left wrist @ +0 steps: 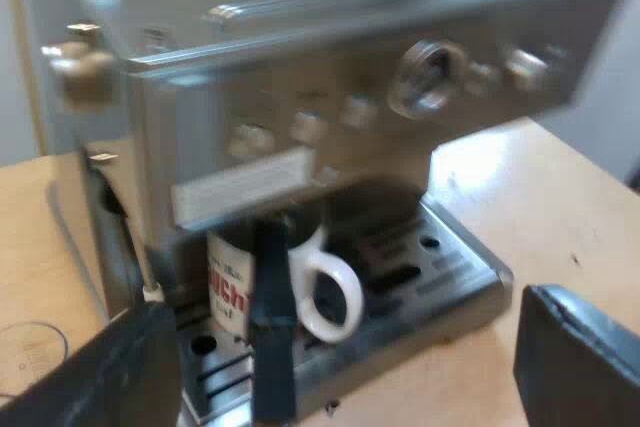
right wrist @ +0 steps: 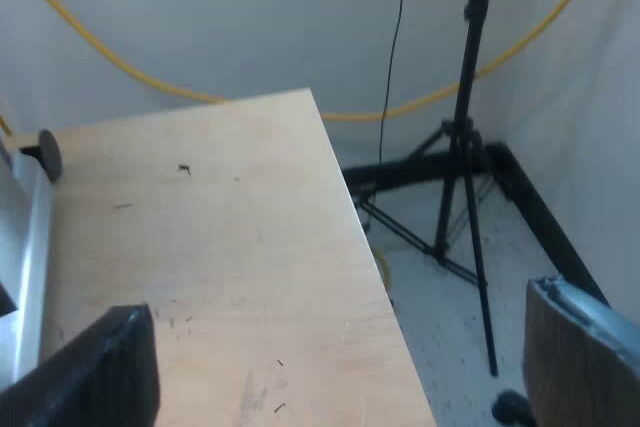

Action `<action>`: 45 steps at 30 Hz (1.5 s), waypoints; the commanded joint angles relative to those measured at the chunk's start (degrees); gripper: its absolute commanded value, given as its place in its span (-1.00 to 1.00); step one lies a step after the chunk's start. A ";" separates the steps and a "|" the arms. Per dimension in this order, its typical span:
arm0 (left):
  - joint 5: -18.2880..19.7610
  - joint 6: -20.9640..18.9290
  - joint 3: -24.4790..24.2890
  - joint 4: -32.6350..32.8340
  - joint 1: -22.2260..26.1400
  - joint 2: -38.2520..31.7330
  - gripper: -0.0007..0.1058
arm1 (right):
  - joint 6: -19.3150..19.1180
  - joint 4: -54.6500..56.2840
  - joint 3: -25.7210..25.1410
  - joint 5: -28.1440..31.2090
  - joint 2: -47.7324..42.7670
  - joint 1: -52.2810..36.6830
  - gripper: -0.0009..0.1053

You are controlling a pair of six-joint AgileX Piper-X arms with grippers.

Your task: Place mug into machine

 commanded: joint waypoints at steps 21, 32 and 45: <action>-5.24 0.54 9.56 12.22 -1.70 -34.93 0.32 | -1.04 14.14 2.38 -0.54 -29.82 -0.21 0.79; -3.11 1.11 9.07 21.13 -1.70 -41.72 0.32 | -0.61 22.79 2.64 -5.93 -30.85 -0.21 0.79; -10.27 1.83 18.97 13.59 -1.70 -41.70 0.32 | -0.45 21.08 6.99 -8.18 -30.85 -0.21 0.79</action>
